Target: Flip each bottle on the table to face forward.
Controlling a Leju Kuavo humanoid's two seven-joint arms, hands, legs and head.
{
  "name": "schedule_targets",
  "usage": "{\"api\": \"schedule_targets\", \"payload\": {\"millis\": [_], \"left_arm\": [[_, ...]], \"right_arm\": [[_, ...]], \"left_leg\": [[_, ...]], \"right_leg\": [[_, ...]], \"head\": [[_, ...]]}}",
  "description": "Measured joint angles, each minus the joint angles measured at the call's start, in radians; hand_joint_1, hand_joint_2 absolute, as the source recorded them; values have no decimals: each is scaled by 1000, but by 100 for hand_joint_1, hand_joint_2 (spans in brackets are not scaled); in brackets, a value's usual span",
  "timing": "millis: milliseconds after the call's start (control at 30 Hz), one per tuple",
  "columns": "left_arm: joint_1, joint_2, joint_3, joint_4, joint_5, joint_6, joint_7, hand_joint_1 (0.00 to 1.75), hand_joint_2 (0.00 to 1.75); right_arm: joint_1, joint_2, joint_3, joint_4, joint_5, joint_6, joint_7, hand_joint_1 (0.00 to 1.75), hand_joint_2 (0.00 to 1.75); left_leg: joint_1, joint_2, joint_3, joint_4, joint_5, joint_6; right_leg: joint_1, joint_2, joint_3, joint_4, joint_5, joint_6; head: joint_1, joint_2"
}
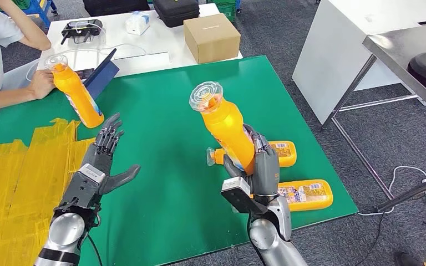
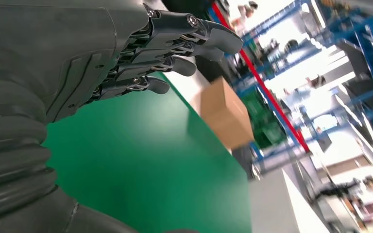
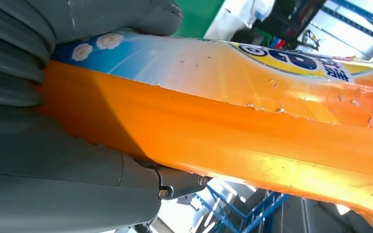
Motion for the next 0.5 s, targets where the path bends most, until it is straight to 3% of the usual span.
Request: {"api": "schedule_targets", "payload": {"millis": [267, 500], "left_arm": [[-23, 12, -81, 8, 198, -213, 13, 0, 175], [-46, 11, -161, 11, 253, -235, 14, 0, 175]], "right_arm": [[4, 3, -8, -13, -30, -10, -36, 175, 175], [4, 19, 43, 17, -11, 52, -27, 175, 175]], "left_leg": [[0, 0, 0, 0, 0, 0], [0, 0, -1, 0, 0, 0]], "right_leg": [[0, 0, 0, 0, 0, 0], [0, 0, 0, 0, 0, 0]], "head": [[0, 0], [0, 0]]}}
